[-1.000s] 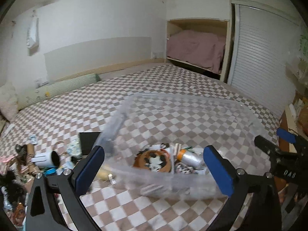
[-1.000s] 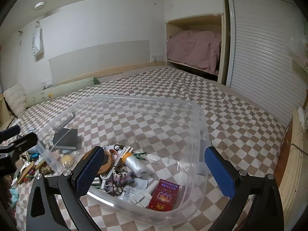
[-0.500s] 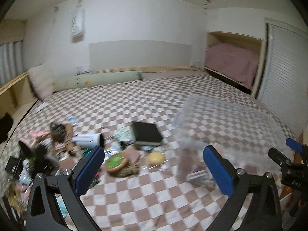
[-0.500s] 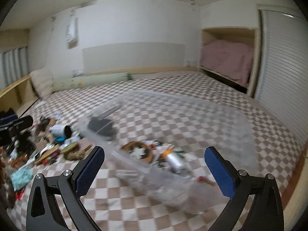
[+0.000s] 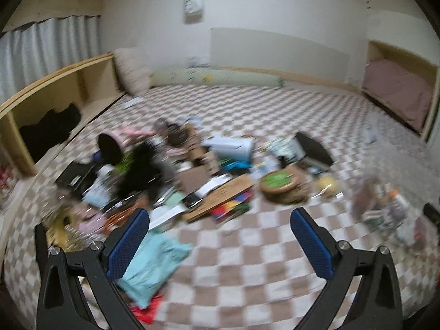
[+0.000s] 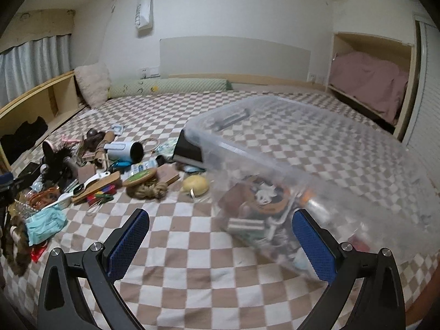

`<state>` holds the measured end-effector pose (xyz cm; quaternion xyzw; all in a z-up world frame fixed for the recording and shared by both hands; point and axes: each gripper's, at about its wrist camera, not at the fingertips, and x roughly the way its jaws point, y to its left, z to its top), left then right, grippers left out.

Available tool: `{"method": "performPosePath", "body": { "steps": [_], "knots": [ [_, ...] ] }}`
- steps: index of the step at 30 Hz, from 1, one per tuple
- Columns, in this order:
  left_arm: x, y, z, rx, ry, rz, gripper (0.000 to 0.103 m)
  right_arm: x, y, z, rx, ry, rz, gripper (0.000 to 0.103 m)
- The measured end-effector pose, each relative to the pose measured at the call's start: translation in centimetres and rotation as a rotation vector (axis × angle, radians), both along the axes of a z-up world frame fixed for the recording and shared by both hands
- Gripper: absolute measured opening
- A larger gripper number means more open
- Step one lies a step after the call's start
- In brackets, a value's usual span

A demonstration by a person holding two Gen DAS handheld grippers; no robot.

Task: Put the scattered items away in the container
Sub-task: 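Raise both open grippers up out of the clear box, then lower the left gripper onto the brown furry ring and close on it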

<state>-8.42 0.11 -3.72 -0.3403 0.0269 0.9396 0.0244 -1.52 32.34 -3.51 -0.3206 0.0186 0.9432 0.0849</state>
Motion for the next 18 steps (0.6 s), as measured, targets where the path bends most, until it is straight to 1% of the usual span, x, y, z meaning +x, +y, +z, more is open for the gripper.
{"method": "performPosePath", "body": {
  "steps": [9, 14, 18],
  "knots": [
    [0.8, -6.4, -5.7, -0.069, -0.097, 0.146, 0.103, -0.5, -3.0, -1.6, 0.005, -0.031, 0.046, 0.103],
    [1.0, -8.4, -9.1, -0.102, -0.163, 0.200, 0.103, -0.5, -4.3, -2.2, -0.005, -0.036, 0.070, 0.103],
    [0.7, -8.9, -11.0, -0.105, -0.198, 0.218, 0.103, -0.6, -5.2, -2.9, -0.002, -0.058, 0.091, 0.103]
  ]
}}
